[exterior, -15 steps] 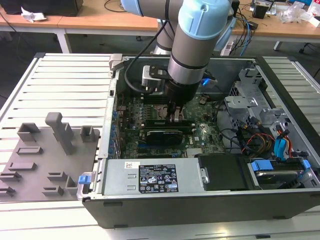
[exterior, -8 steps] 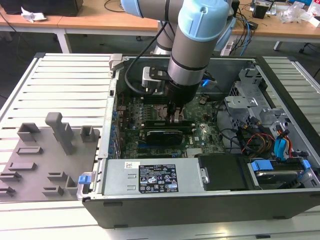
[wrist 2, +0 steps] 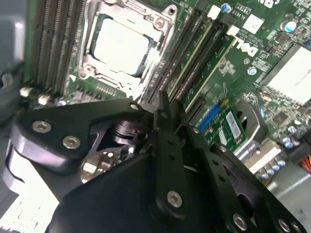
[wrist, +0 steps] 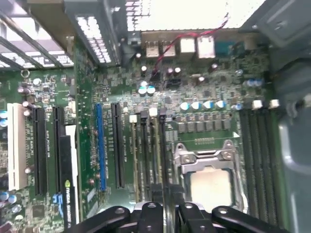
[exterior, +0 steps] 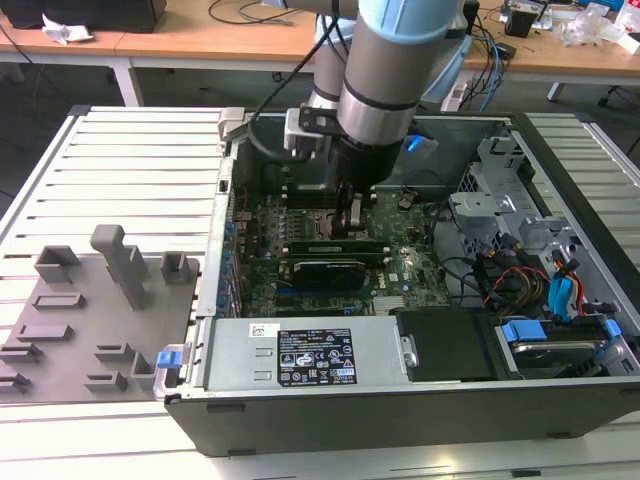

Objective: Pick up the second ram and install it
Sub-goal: 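Insert the second ram into the second slot, then press down the second ram until it locks into place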

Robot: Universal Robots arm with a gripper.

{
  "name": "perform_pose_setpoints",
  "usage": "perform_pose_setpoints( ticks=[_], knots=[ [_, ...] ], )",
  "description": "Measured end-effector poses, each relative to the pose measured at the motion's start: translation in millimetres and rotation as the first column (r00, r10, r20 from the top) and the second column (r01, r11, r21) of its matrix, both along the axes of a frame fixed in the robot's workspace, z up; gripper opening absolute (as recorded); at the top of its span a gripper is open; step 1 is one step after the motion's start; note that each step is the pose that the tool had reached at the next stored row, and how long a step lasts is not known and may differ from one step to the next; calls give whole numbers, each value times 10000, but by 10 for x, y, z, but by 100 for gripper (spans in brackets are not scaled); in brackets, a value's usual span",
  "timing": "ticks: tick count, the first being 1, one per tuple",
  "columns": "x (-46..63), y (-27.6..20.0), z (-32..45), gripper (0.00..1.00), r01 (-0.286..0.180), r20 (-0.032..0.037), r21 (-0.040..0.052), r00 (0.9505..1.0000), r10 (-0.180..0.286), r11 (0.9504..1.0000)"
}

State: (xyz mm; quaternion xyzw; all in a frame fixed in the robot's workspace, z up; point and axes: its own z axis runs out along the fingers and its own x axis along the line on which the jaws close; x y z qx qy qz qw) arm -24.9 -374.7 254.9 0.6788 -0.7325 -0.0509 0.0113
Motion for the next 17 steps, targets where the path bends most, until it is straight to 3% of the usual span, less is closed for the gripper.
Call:
perform_pose_setpoints(
  ticks=[4,15,17],
  knots=[
    [0,74,183,11,1,0,-180,10000,-1,9998],
    [0,75,194,11,1,1,-187,10000,-1,9998],
    [77,68,193,11,1,-7,-195,10000,-1,9998]
  ],
)
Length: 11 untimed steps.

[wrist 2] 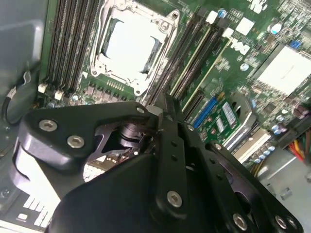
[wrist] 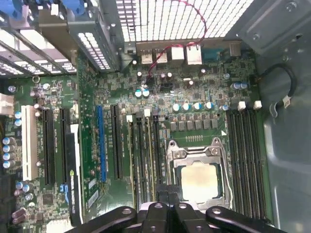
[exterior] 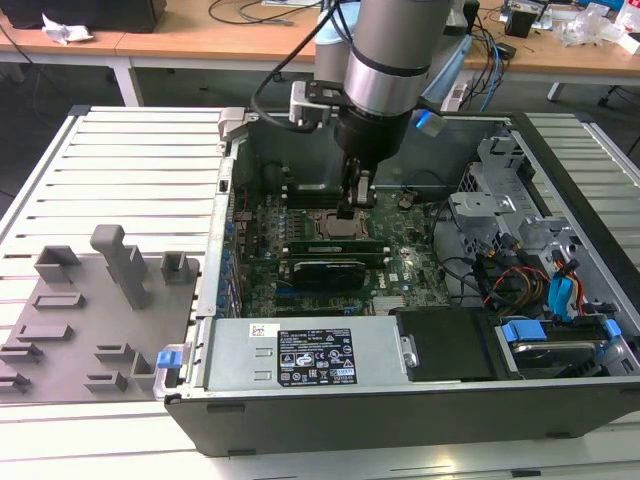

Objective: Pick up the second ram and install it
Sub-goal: 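Press down the second ram until it locks into place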

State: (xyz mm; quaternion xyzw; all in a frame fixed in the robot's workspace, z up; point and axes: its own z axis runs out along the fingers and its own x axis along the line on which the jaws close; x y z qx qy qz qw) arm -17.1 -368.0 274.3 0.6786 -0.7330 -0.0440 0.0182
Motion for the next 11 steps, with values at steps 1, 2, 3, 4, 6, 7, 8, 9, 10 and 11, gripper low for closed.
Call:
perform_pose_setpoints(
  ticks=[1,2,3,4,6,7,8,9,10,11],
  knots=[
    [100,-15,-5,11,0,-20,-3,10000,0,10000],
    [133,-25,-11,11,0,-24,-10,10000,0,10000],
    [170,-33,-22,11,1,-26,-16,10000,-1,10000],
    [213,-45,-38,11,0,-25,-20,10000,0,10000],
    [322,-77,-102,11,-1,-26,-23,10000,1,10000],
    [381,-95,-141,11,1,-26,-22,10000,-1,10000],
    [440,-110,-199,11,-1,-25,-20,10000,1,10000],
    [448,-110,-283,11,-15,-25,-21,10000,15,10000],
    [448,-110,-314,11,-22,-25,-21,10000,22,10000],
    [448,-110,-357,11,-30,-25,-20,10000,30,10000]
  ],
)
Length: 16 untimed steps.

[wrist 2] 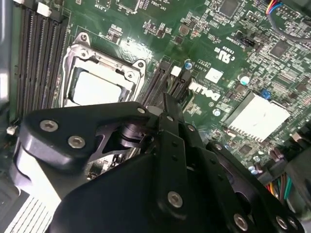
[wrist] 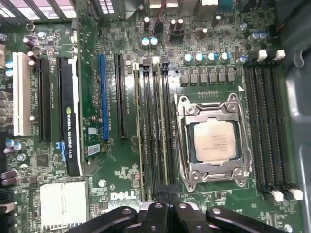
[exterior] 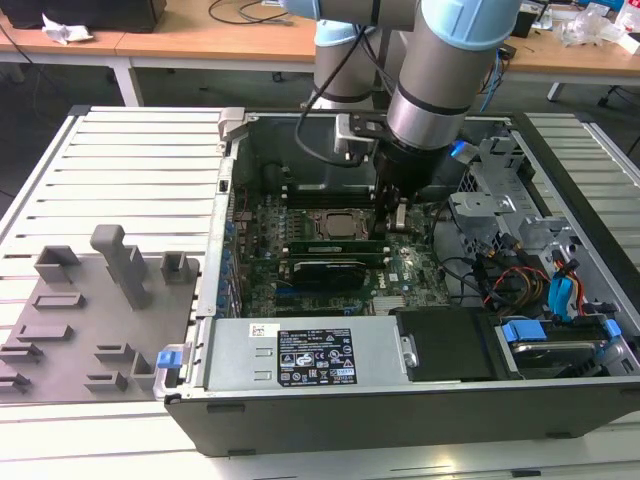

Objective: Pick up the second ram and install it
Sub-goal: 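Press down the second ram until it locks into place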

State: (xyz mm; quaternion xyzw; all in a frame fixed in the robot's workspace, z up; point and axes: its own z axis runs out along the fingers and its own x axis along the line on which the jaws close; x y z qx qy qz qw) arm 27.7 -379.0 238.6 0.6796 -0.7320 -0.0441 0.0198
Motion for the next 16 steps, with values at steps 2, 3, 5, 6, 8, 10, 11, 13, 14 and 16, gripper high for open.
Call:
perform_pose_setpoints(
  ticks=[2,3,5,6,8,10,11,13,14,16],
  knots=[
    [0,-1,-71,11,-6,-1,-4,10000,6,10000],
    [0,-1,-85,11,-8,0,-10,10000,8,10000],
    [0,-2,-109,11,-8,-3,-11,10000,8,10000],
    [0,-2,-113,11,-8,-2,-6,10000,8,10000],
    [0,2,-80,11,-5,10,28,10000,5,10000],
    [-22,-1,-34,11,-7,32,5,10000,7,10000],
    [-95,-1,-33,11,-8,57,2,10000,8,10000],
    [-221,-2,-34,11,-7,73,3,10000,7,10000],
    [-269,-2,-35,11,-6,76,4,10000,6,10000],
    [-480,0,-41,11,-7,90,17,10000,6,10000]
  ],
)
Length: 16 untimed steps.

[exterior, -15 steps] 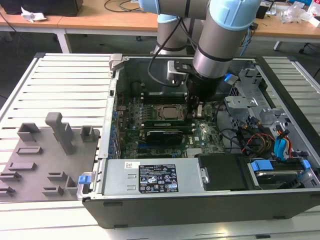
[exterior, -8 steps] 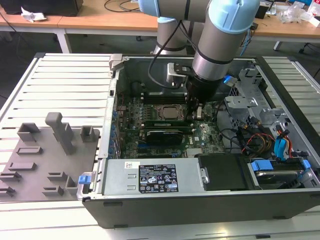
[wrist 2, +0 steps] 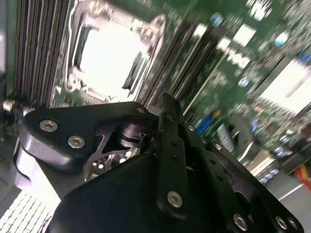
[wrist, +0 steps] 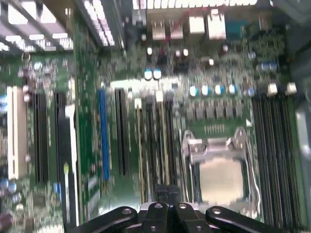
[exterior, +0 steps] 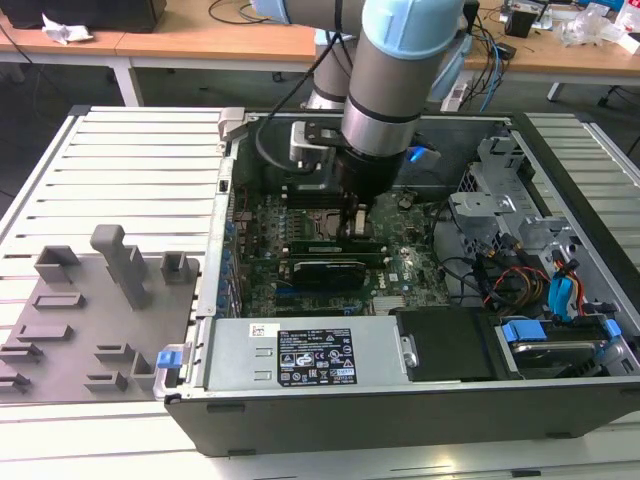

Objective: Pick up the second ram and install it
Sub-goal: 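Press down the second ram until it locks into place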

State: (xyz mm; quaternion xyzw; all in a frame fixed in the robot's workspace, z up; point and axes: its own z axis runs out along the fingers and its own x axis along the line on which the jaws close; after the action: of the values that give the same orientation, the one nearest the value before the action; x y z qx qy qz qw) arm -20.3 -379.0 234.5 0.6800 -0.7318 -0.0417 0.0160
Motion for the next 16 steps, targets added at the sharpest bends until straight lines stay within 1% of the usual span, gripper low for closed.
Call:
perform_pose_setpoints(
  ticks=[3,4,5,8,9,11,12,13,14,16],
  knots=[
    [-189,4,-12,11,-1,6,65,10000,1,10000],
    [-331,6,-23,11,-2,16,82,10000,2,10000],
    [-450,7,-32,11,-1,29,86,10000,1,10000],
    [-467,6,-52,11,-1,25,112,10000,1,9999],
    [-468,7,-67,11,2,28,153,10000,-2,9999],
    [-468,7,-71,11,1,29,192,10000,-1,9998],
    [-463,10,-42,11,-2,41,251,10000,1,9997],
    [-431,7,-6,11,0,30,272,10000,-1,9996],
    [-372,7,-4,11,0,21,331,10000,-1,9995],
    [-282,7,-3,11,1,2,401,10000,-1,9992]
  ],
)
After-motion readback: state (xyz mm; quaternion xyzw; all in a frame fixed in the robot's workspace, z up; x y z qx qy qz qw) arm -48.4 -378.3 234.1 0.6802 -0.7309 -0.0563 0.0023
